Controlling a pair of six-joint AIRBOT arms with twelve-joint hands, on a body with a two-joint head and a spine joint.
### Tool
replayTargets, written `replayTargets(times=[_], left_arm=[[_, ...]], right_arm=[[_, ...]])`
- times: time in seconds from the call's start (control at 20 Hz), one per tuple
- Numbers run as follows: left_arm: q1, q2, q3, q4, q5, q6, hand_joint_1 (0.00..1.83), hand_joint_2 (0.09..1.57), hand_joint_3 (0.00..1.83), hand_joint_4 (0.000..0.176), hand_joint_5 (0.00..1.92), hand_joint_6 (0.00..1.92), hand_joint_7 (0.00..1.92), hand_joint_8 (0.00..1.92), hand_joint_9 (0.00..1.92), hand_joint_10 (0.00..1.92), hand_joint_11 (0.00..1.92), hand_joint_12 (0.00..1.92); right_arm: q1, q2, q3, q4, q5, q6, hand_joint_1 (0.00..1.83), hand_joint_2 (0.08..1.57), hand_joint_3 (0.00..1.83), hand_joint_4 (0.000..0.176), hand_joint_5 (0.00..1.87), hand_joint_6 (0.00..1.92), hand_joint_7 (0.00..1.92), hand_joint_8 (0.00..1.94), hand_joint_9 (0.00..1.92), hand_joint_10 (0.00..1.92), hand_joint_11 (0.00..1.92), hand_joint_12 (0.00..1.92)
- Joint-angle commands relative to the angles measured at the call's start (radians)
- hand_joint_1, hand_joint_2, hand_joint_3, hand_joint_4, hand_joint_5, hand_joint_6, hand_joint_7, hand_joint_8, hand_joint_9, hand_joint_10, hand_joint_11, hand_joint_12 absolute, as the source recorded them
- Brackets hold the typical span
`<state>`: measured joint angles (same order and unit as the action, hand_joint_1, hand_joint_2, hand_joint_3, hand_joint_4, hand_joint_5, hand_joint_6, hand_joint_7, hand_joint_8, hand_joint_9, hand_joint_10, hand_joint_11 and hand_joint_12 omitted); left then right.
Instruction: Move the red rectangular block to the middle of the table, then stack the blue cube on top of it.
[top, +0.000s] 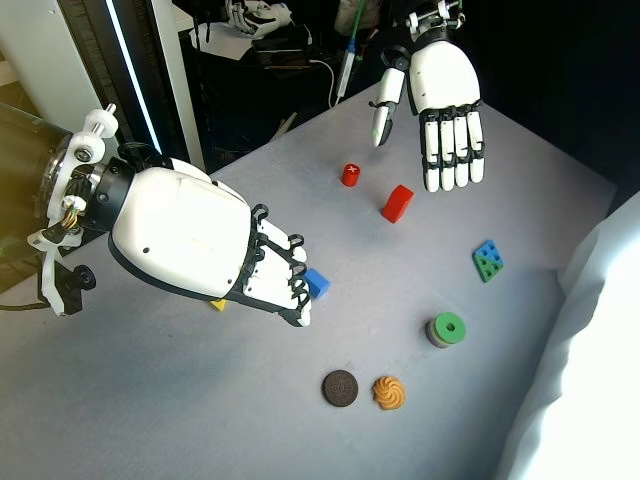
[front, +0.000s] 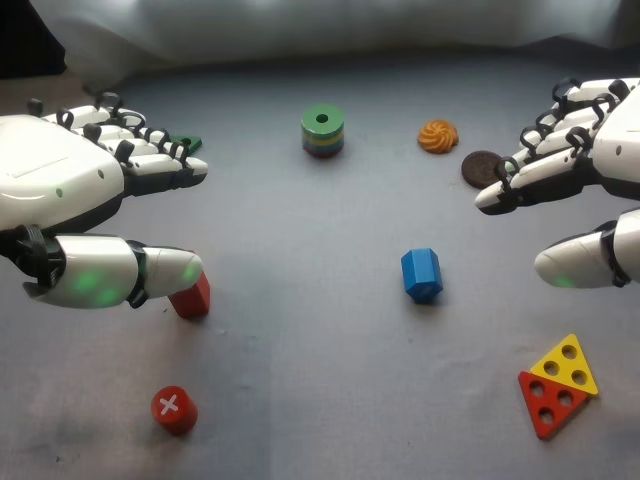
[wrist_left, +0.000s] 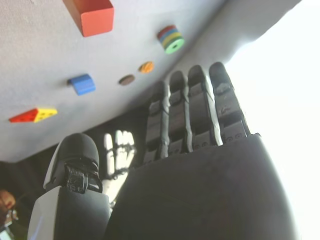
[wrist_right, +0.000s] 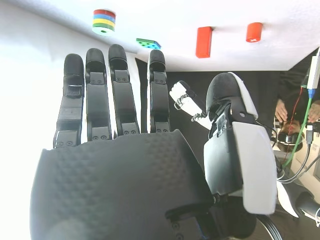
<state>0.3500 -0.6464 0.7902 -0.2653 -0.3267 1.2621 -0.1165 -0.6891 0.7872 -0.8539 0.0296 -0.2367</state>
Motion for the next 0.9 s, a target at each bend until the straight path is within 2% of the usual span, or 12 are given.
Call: replayTargets(times=[0.0,0.1,0.15,0.2,0.3,0.4,0.45,0.55,0.65,0.85], left_arm=[[-0.015,0.004,0.008,-0.002,-0.095,0.001,0.05,1.21,0.0,0.0,0.19,0.0,0.16,0.0,0.11,0.0,0.0,0.13],[-0.015,-0.008,0.013,-0.003,-0.092,0.004,0.21,1.1,0.0,0.027,0.18,0.0,0.14,0.0,0.1,0.0,0.0,0.12],[-0.015,-0.016,0.017,-0.003,-0.086,0.011,0.27,1.05,0.0,0.028,0.18,0.0,0.14,0.0,0.09,0.0,0.0,0.13],[-0.015,-0.025,0.023,-0.005,-0.072,0.017,0.31,1.02,0.0,0.027,0.18,0.0,0.14,0.0,0.08,0.0,0.0,0.13],[-0.005,-0.045,0.025,-0.079,-0.059,0.081,0.38,0.96,0.0,0.019,0.17,0.0,0.11,0.0,0.06,0.0,0.0,0.09],[0.011,-0.063,0.017,-0.192,-0.07,0.177,0.45,0.93,0.0,0.024,0.19,0.0,0.11,0.0,0.07,0.0,0.0,0.15],[0.014,-0.076,0.016,-0.248,-0.071,0.225,0.53,0.92,0.0,0.018,0.19,0.0,0.11,0.0,0.07,0.0,0.0,0.18],[0.022,-0.111,0.017,-0.358,-0.095,0.316,0.63,0.9,0.0,0.028,0.2,0.0,0.12,0.0,0.09,0.01,0.0,0.25],[0.026,-0.148,0.022,-0.467,-0.119,0.401,0.79,0.9,0.0,0.013,0.26,0.01,0.15,0.0,0.1,0.0,0.0,0.24],[0.049,-0.197,0.038,-0.57,-0.167,0.476,0.81,0.92,0.0,0.0,0.34,0.01,0.21,0.01,0.14,0.01,0.0,0.37]], right_arm=[[0.011,0.012,0.001,0.008,0.062,0.005,0.0,1.24,0.0,0.0,0.35,0.0,0.34,0.0,0.28,0.0,0.0,0.61],[0.012,0.012,0.0,0.008,0.062,0.005,0.0,1.24,0.0,0.0,0.35,0.0,0.33,0.0,0.28,0.0,0.0,0.61],[0.013,0.012,0.0,0.008,0.059,0.005,0.0,1.24,0.0,0.0,0.34,0.0,0.33,0.0,0.27,0.0,0.0,0.6],[0.015,0.012,0.001,0.008,0.055,0.005,0.0,1.24,0.0,0.0,0.35,0.0,0.34,0.0,0.28,0.0,0.0,0.62],[0.017,0.012,0.001,0.008,0.054,0.005,0.0,1.24,0.0,0.0,0.35,0.0,0.34,0.0,0.28,0.0,0.0,0.62],[0.016,0.013,0.002,0.008,0.053,0.005,0.0,1.24,0.0,0.0,0.36,0.0,0.36,0.0,0.3,0.01,0.0,0.67],[0.016,0.013,0.002,0.008,0.052,0.005,0.0,1.24,0.0,0.0,0.37,0.0,0.36,0.0,0.3,0.0,0.0,0.67],[0.017,0.013,0.002,0.008,0.052,0.006,0.0,1.25,0.0,0.0,0.37,0.0,0.35,0.0,0.29,0.0,0.0,0.65],[0.017,0.013,0.002,0.008,0.052,0.007,0.0,1.25,0.0,0.0,0.37,0.0,0.35,0.0,0.3,0.0,0.0,0.67],[0.017,0.013,0.002,0.008,0.051,0.007,0.0,1.25,0.0,0.0,0.37,0.0,0.35,0.0,0.3,0.0,0.0,0.68]])
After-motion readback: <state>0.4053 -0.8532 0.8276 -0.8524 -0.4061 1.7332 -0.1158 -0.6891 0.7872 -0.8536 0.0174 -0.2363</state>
